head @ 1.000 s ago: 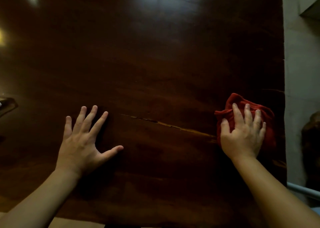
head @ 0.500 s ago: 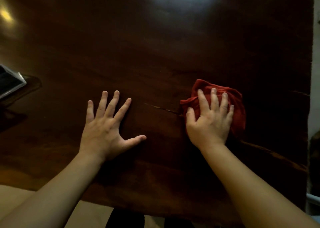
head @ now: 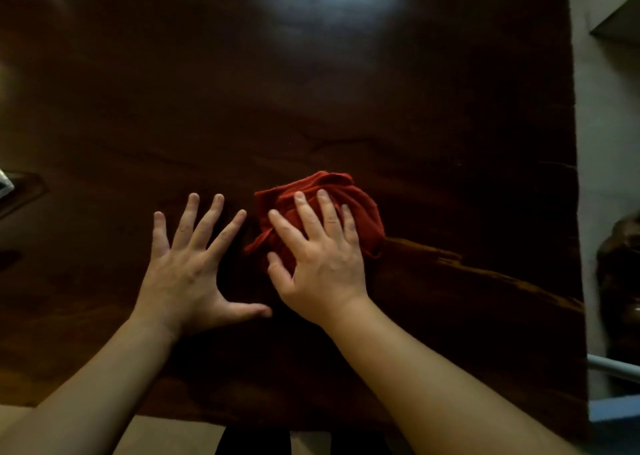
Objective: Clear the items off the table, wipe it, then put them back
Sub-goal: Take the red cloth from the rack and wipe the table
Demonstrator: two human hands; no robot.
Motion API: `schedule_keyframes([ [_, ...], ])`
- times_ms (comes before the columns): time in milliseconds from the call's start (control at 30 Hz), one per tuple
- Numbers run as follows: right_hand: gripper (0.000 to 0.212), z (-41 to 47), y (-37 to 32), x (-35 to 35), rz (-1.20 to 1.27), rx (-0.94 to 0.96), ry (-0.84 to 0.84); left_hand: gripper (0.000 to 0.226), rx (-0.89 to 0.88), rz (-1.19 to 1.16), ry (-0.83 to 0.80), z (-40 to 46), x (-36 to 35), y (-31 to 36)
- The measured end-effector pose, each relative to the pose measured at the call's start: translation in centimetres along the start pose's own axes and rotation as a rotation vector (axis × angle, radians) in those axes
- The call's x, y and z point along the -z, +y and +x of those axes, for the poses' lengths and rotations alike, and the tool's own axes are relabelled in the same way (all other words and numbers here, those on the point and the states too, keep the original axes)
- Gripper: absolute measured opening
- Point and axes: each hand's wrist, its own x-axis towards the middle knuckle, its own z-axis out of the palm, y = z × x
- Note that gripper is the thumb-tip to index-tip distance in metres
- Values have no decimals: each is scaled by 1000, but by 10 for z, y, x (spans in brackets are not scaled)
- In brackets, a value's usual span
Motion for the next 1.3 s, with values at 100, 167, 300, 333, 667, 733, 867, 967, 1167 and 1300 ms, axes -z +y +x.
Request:
schedule_keyframes([
  [100,66,-15,16,2,6,17,-5,138,-27,-20,-19,0,-1,16],
  [167,66,-28,28,4,1,-2,1,138,-24,-41,-23,-1,-2,28],
  [300,66,-59,62,13,-3,-98,21,138,-28,-55,-31,3,-6,58],
  [333,66,-67,71,16,-2,-126,25,138,-28,-56,-36,3,-6,64],
  [667,69,-157,150,43,-44,-403,24,136,-50,-77,-26,9,-12,84],
  [733,70,-169,158,46,-59,-460,21,135,-57,-87,-22,8,-12,84],
  [867,70,-170,154,45,-72,-523,38,135,-67,-120,-6,8,-12,82],
  [967,68,-163,142,41,-81,-585,49,136,-78,-165,7,4,-11,78],
  [1167,69,-147,119,33,-104,-667,43,140,-15,-181,-6,-14,-9,61],
  [1300,69,-132,94,27,-108,-612,27,142,90,-169,-26,-33,-9,47],
])
